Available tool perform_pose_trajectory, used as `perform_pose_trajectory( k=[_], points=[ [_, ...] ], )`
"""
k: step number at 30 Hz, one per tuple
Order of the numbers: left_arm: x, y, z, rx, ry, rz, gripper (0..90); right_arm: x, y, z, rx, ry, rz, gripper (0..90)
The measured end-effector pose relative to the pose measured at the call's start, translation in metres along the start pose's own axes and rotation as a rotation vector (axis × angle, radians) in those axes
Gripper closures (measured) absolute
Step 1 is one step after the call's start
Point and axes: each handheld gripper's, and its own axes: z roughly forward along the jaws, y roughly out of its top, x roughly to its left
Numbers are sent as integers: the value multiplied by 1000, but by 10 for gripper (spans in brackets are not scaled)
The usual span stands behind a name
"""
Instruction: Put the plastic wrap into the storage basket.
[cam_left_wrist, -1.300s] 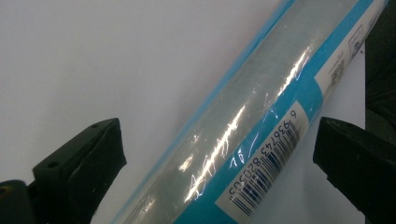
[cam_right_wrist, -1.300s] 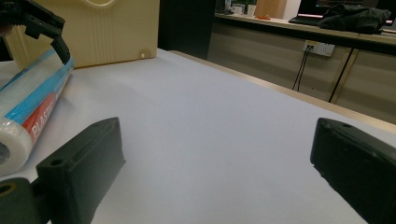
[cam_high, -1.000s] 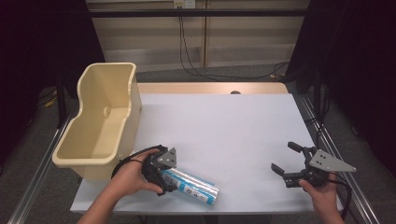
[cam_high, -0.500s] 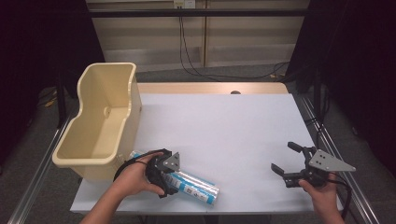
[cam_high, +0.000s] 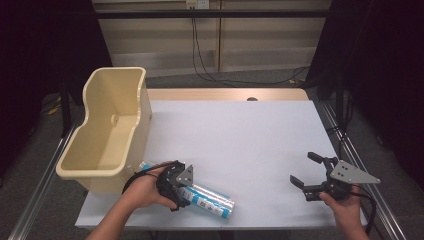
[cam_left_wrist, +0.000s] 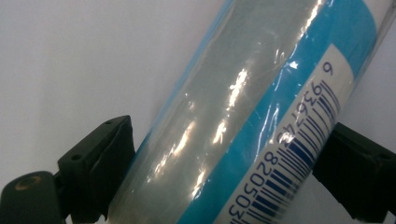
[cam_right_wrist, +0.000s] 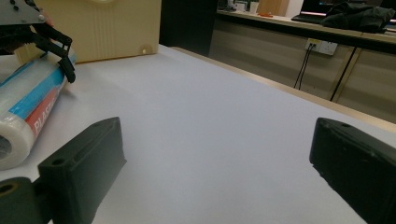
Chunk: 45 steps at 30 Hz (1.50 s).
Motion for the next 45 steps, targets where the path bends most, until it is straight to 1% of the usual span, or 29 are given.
perform_pose_trajectory(
  k=[4, 5, 7, 8, 10, 11, 12, 13, 15, 17, 18, 19, 21, 22, 23, 24, 26, 27, 29, 30, 31, 33, 34, 38, 39, 40, 42, 43, 45],
  points=[
    [0, 0, 0, 1, 1, 5, 110, 0, 0, 0, 2, 1, -2, 24],
    [0, 0, 0, 9, 2, 18, 114, 0, 0, 0, 2, 1, -2, 24],
    [0, 1, -1, 16, 5, 25, 117, 0, 0, 0, 1, 1, 0, 25],
    [0, 1, -1, 16, 5, 25, 121, 0, 0, 0, 1, 1, 0, 25],
    [-2, 4, -1, 37, 14, 29, 125, 0, 0, 0, 4, 3, -7, 25],
    [-1, 6, -1, 40, 11, 18, 132, 0, 0, 1, 2, 4, -5, 26],
    [-1, 6, -1, 40, 11, 18, 136, 0, 0, 1, 2, 4, -5, 26],
    [-1, 7, -1, 42, 3, -3, 136, -1, 0, 1, 3, 5, -5, 26],
    [2, 9, -1, 42, -20, -25, 154, 0, -1, 1, 9, 9, -3, 30],
    [3, 11, -2, 57, -15, -38, 190, 0, -1, 1, 12, 10, 0, 30],
    [4, 13, -2, 60, -25, -63, 208, 0, -1, 1, 15, 14, -4, 30],
    [5, 15, -2, 73, -35, -73, 221, 0, -1, 1, 14, 10, -4, 30],
    [7, 17, -2, 77, -53, -87, 245, 0, -1, 1, 12, 13, -2, 30],
    [9, 17, -1, 62, -71, -116, 258, -1, -1, 1, 11, 10, -5, 30],
    [9, 17, -1, 62, -71, -116, 260, -1, -1, 0, 11, 9, -5, 30],
    [10, 17, -1, 53, -84, -130, 260, -1, -1, 0, 11, 9, -5, 30],
    [11, 17, -1, 62, -88, -112, 262, -1, -1, 0, 9, 9, -4, 30],
    [11, 16, -1, 54, -92, -116, 263, -1, -1, 0, 10, 8, -4, 30],
    [14, 15, -1, 51, -99, -99, 262, -1, -1, 0, 9, 8, -1, 29],
    [14, 14, 0, 44, -103, -106, 262, -1, -1, 0, 9, 9, -4, 29],
    [15, 14, 0, 46, -108, -103, 262, -1, -1, 0, 9, 11, -4, 30],
    [15, 13, 1, 32, -114, -96, 266, -1, -1, 0, 11, 11, -8, 29],
    [16, 12, 2, 30, -118, -106, 267, 0, -1, 0, 10, 10, -7, 29],
    [19, 12, 6, 35, -147, -94, 272, -1, -1, 0, 10, 11, -7, 29],
    [18, 12, 8, 29, -156, -101, 272, -1, -1, 0, 10, 11, -7, 29],
    [19, 12, 9, 35, -168, -96, 272, -1, -1, 0, 9, 12, -8, 29],
    [17, 13, 9, 53, -161, -85, 275, -1, -1, -1, 10, 13, -9, 29],
    [14, 14, 9, 58, -135, -87, 275, -1, -1, 0, 12, 12, -7, 29],
    [12, 15, 8, 51, -127, -92, 277, -1, -1, 0, 14, 13, -8, 29]
  ],
)
